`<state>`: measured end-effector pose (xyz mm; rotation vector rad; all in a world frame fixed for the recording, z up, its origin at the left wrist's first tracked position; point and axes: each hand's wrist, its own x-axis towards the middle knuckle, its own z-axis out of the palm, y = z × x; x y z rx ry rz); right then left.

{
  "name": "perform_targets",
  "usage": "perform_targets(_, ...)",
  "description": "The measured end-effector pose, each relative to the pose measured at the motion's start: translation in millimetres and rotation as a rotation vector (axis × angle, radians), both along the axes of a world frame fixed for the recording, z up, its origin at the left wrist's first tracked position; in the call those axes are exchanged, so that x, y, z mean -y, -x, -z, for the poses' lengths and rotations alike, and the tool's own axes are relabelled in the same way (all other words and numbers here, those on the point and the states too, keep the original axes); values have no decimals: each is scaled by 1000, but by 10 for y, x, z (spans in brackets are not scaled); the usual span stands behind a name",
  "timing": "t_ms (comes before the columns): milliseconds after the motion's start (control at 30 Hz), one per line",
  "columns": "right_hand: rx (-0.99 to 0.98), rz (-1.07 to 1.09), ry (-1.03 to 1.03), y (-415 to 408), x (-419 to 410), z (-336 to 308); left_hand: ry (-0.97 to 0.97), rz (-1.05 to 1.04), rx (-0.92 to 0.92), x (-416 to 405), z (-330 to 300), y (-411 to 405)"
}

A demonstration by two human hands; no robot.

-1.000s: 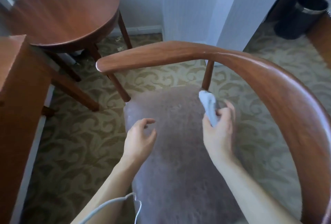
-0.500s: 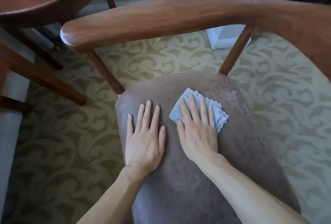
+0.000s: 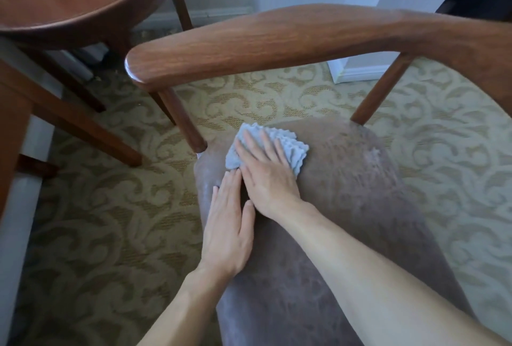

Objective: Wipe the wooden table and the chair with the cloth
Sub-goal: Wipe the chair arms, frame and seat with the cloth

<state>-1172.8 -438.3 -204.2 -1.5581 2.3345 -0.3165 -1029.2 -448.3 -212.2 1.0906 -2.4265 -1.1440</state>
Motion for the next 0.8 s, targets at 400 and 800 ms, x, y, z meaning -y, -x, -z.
perform_targets(400, -145, 497, -252, 1126, -918, 115, 46, 23, 90, -2, -16, -14)
perform_targets(800, -156, -150, -52, -329, -73, 198, -90, -157, -60, -68, -64, -52)
